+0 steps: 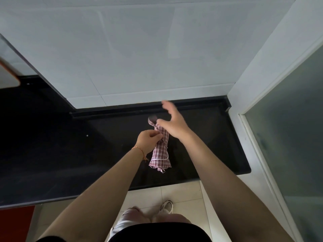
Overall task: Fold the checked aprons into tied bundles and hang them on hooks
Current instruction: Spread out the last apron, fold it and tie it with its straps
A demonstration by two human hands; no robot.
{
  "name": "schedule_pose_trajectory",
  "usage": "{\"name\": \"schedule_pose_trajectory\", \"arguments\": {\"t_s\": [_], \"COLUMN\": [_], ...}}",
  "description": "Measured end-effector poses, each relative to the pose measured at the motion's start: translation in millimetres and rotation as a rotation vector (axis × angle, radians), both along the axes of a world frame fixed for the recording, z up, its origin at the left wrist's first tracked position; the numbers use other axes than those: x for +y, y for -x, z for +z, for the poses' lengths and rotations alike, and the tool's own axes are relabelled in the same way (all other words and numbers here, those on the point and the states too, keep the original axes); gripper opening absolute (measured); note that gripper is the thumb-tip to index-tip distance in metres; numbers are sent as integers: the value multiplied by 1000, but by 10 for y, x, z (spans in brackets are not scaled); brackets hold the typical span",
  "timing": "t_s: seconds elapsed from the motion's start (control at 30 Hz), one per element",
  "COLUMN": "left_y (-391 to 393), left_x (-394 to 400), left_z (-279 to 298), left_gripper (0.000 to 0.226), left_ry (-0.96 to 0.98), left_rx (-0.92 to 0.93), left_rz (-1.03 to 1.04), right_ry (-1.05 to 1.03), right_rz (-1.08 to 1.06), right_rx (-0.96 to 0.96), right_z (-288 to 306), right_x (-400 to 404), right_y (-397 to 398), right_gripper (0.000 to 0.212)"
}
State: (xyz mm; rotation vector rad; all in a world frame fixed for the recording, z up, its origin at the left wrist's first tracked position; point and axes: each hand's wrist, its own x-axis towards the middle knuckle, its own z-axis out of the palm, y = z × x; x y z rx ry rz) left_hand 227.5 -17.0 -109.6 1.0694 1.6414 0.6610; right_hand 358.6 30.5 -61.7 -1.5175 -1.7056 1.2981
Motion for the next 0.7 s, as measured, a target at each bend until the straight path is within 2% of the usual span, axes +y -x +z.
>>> {"name": "schedule_pose_trajectory", "arguments": {"t_s": [0.03,0.1,0.17,0.23,0.3,0.47,0.57,0.63,0.7], "left_y": [18,45,59,63,57,-8,-35,-43,-61], "left_x": [2,7,22,29,32,60,62,54,64], "left_z": [-4,14,23,24,38,70,43,45,63], "left_gripper": [22,21,21,21,25,25,23,21,21], "left_ry": [22,80,105,129,151,170,187,198,199], "left_rx": [-27,-73,-88,-100,-130,-122,-138,-149,-136], "left_rz": [28,87,126,114,94,88,84,83,53], "right_ry": [-22,-42,-19,3,-26,-122,-152,-66,106], "right_rz": [-80,-119,13,127,167,153,182,307,410], "right_rx": [1,-95,-197,-227,-248,-448,-451,-542,-669], "right_z": [-11,-66,-124,-167,-214,-360,-326,-185,-82], "right_x": [18,15,-44,-146,-226,-233,-256,-165,-27], "right_y": [-39,-139,-178,-135,-66,-1,-61,-6,47], "right_gripper": [66,54,32,27,29,29,29,32,41]}}
